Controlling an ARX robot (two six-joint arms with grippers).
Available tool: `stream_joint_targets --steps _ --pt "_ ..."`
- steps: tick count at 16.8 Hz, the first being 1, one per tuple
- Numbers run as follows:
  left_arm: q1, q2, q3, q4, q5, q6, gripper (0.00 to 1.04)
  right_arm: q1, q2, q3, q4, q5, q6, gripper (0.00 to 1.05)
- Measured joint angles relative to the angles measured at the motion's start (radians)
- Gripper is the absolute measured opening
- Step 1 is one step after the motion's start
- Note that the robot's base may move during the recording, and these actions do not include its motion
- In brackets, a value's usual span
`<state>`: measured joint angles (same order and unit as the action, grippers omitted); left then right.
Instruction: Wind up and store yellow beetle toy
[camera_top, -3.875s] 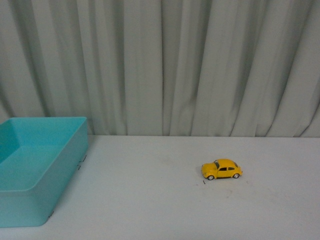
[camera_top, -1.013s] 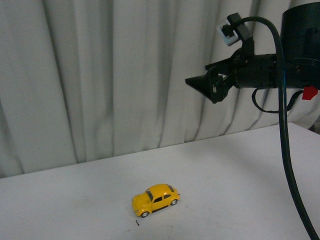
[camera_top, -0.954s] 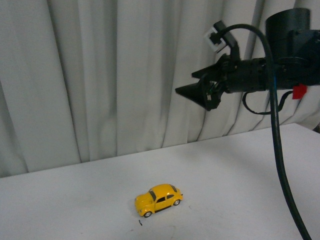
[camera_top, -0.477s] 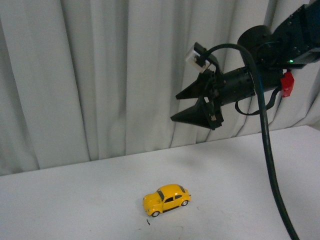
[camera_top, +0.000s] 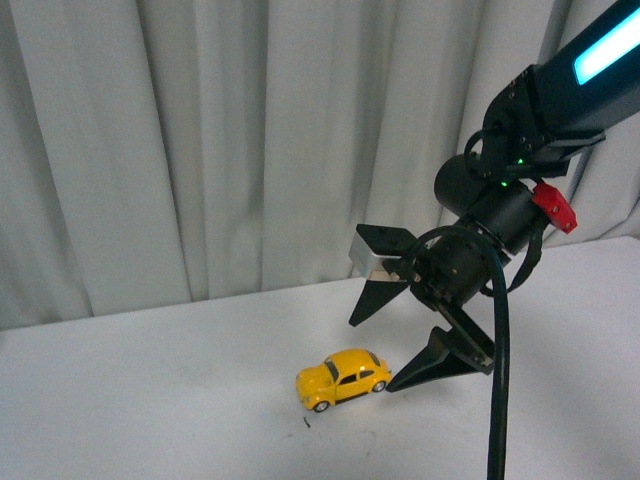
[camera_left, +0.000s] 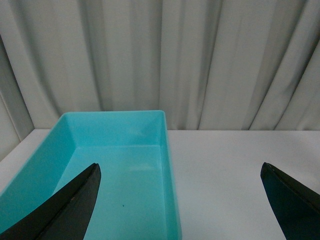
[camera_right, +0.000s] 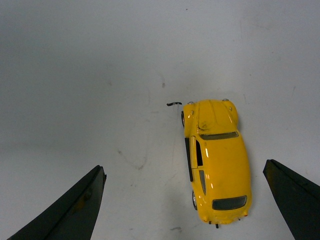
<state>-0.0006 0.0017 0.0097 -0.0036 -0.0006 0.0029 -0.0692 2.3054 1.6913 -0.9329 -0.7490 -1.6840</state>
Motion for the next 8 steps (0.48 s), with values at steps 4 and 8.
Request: stream_joint_targets --steps 4,8 --pt "0.000 0.000 0.000 0.000 0.000 0.000 0.98 0.012 0.151 0.156 0.003 0.124 -0.046 0.98" --pt "0.000 0.000 0.000 0.000 0.000 0.000 0.98 0.019 0.207 0.214 0.008 0.125 -0.046 0.98"
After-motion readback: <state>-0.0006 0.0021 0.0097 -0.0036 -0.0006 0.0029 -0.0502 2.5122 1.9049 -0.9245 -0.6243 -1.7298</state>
